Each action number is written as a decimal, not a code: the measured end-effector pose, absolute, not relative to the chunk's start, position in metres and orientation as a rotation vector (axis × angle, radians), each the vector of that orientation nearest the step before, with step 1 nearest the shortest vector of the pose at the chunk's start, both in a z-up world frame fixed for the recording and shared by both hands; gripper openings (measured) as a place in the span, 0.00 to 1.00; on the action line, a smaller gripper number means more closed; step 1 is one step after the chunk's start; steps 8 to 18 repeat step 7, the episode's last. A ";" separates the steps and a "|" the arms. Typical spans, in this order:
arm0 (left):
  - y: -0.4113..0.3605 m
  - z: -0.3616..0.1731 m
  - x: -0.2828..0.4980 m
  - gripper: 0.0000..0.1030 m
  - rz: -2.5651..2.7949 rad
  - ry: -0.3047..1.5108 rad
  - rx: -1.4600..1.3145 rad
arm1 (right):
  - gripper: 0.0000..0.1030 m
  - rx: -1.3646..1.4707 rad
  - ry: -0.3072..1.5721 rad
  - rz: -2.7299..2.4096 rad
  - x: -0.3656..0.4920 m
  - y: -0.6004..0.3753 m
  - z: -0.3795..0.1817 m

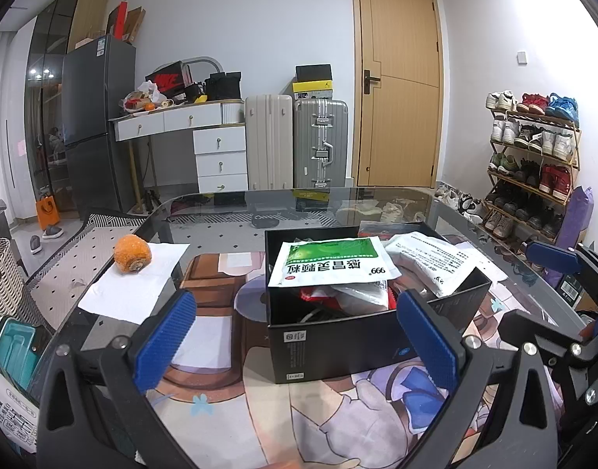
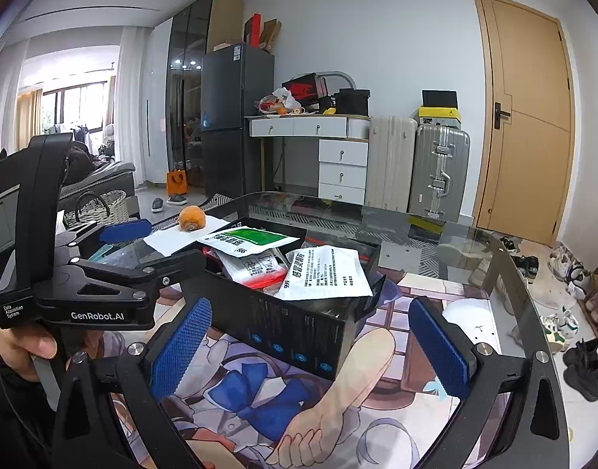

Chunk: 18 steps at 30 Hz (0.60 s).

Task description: Organize soft objects

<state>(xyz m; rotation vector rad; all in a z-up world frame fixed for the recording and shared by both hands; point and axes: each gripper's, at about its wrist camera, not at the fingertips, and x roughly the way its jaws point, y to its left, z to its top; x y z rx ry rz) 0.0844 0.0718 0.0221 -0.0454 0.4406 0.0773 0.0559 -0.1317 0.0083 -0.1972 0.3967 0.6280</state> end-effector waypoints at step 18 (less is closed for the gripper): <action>0.072 0.022 0.086 1.00 0.070 0.444 -0.042 | 1.00 -0.205 0.399 0.629 0.055 -0.130 0.009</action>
